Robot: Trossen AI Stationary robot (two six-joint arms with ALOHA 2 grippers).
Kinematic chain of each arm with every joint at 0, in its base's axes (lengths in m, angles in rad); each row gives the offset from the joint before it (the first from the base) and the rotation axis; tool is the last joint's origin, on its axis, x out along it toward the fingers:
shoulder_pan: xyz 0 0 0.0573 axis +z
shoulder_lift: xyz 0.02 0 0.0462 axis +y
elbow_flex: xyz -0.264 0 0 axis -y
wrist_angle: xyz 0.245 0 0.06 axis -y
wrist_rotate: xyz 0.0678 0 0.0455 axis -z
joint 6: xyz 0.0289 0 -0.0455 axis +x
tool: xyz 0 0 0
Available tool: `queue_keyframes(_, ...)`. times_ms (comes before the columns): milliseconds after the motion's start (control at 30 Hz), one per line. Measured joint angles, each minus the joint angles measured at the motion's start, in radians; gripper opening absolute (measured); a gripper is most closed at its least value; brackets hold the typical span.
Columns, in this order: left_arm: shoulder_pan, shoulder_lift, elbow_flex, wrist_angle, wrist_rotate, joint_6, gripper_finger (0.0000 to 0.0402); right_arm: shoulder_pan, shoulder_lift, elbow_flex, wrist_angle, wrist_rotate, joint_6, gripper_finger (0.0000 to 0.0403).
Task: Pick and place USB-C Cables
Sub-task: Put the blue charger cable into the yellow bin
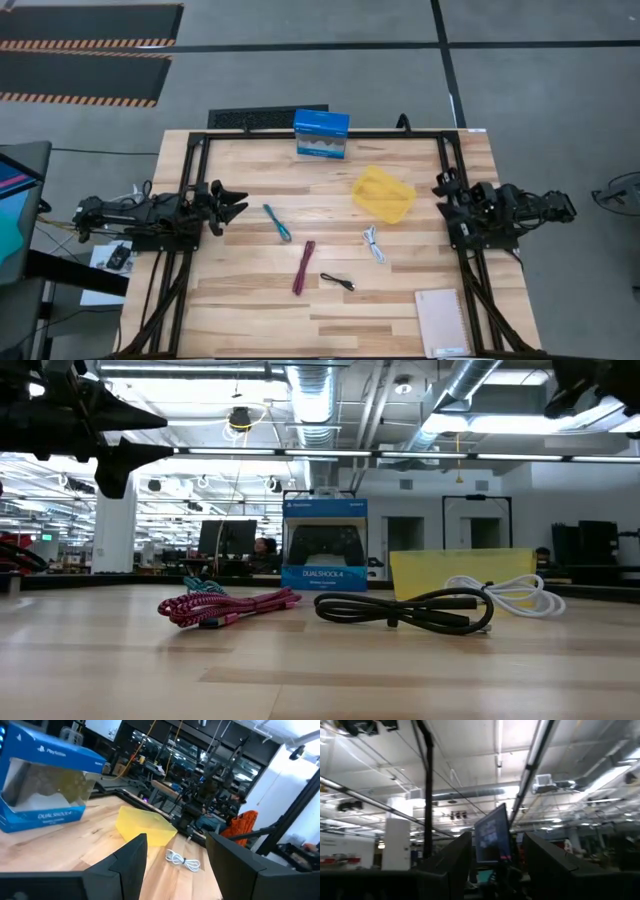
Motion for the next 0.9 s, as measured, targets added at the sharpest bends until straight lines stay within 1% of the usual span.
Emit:
queue_keyframes(67,0.000,0.000,0.000,0.002,-0.025,0.014,0.0194,0.000,0.000,0.000,-0.017,0.041,0.003,0.0200)
queue_keyframes(133,0.000,0.000,0.000,0.002,-0.030,-0.011,0.0194,0.000,0.000,0.000,-0.026,0.082,0.050,0.0200)
queue_keyframes(200,0.000,0.000,0.000,0.002,-0.027,-0.032,0.0194,0.000,0.000,0.000,-0.045,0.160,0.116,0.0200)
queue_keyframes(267,0.000,0.000,0.000,0.009,-0.033,-0.073,0.0194,0.000,0.000,0.002,-0.049,0.261,0.148,0.0200)
queue_keyframes(333,0.000,0.000,0.000,0.044,-0.041,-0.107,0.0194,0.000,0.001,0.024,-0.104,0.314,0.157,0.0200)
queue_keyframes(400,0.000,0.000,0.007,0.070,-0.024,-0.127,0.0194,0.000,0.005,0.067,-0.158,0.321,0.157,0.0200)
queue_keyframes(467,-0.001,0.001,0.029,0.057,-0.011,-0.139,0.0194,0.000,0.026,0.120,-0.208,0.326,0.158,0.0200)
queue_keyframes(600,0.000,-0.001,0.105,0.076,0.020,-0.149,0.0194,0.000,0.116,0.233,-0.318,0.327,0.158,0.0200)
queue_keyframes(733,-0.001,0.001,0.178,0.068,0.069,-0.148,0.0194,0.005,0.260,0.362,-0.443,0.327,0.167,0.0200)
queue_keyframes(800,-0.001,0.001,0.212,0.072,0.092,-0.148,0.0194,0.009,0.342,0.435,-0.535,0.327,0.211,0.0200)
queue_keyframes(900,0.000,0.019,0.248,0.063,0.143,-0.133,0.0194,0.009,0.466,0.550,-0.725,0.327,0.318,0.0200)
